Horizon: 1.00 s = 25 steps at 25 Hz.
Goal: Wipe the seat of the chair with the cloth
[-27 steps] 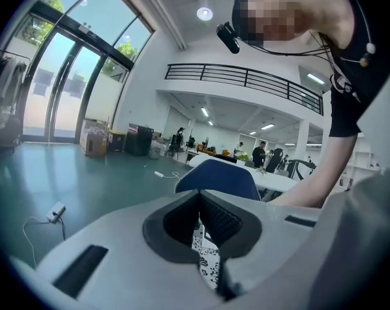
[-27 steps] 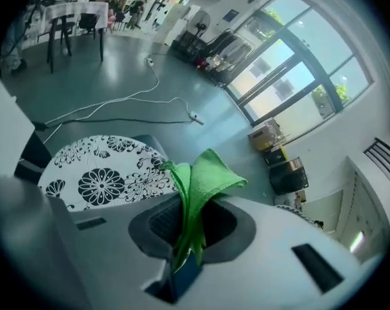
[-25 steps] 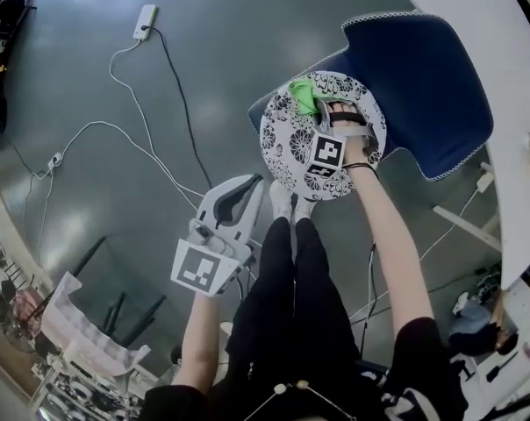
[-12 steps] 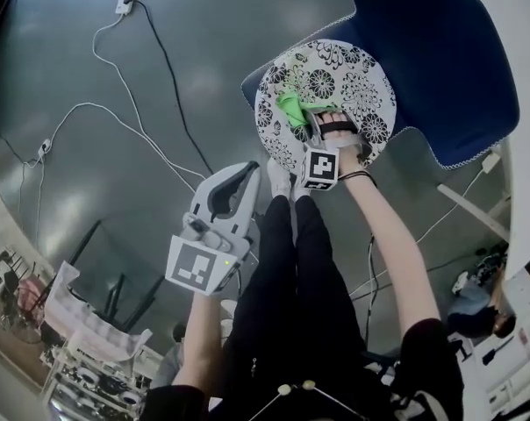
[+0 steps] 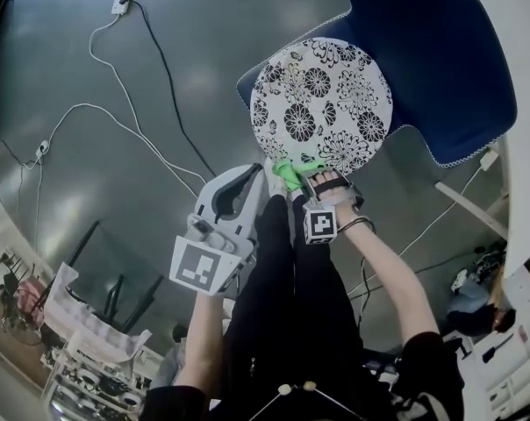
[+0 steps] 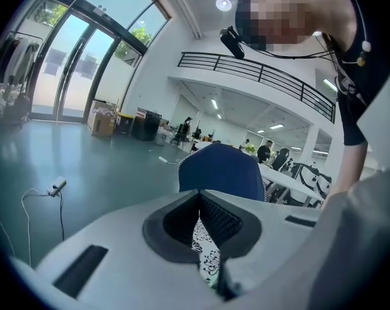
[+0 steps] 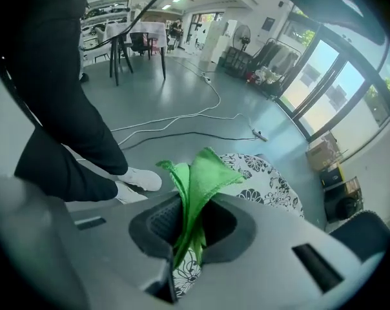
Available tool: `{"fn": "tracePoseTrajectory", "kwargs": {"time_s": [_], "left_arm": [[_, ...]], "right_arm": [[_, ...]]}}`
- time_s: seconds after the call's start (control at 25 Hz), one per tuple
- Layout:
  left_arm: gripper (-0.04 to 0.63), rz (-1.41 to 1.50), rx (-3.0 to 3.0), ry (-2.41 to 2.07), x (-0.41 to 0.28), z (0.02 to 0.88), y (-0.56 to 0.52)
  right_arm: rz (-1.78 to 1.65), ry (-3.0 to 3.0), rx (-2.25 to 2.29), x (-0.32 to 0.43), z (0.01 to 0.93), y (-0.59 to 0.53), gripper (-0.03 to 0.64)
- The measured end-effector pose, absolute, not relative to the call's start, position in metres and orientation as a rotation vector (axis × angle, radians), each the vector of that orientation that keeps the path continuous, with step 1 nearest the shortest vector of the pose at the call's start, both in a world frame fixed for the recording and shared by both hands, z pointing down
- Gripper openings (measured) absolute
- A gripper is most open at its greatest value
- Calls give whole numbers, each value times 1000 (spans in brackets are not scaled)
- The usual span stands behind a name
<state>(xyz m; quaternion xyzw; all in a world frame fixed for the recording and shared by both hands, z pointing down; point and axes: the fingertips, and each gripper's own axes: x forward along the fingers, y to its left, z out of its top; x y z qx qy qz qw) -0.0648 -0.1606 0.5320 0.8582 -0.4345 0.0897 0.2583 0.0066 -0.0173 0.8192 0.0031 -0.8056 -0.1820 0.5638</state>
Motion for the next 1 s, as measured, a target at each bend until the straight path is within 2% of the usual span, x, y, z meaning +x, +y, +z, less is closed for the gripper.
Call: {"fn": "tracePoseTrajectory", "kwargs": {"time_s": [0.16,0.6,0.8,1.0], "left_arm": [[6,243,2344,-1170,-63,530,-161],[6,236,2346,-1162,-56,527,-170],[6,237,2342,-1165,-57,526,-172],[6,252,2338,-1168,-62,530,-171]], "right_arm": [[-439,-1889,121,19,807,-50,52],[-462,-1628,622,132,776,-306,54],[-443,-1590,614,154,782,-330,54],[-427,-1608,544,151,800,-290,54]]}}
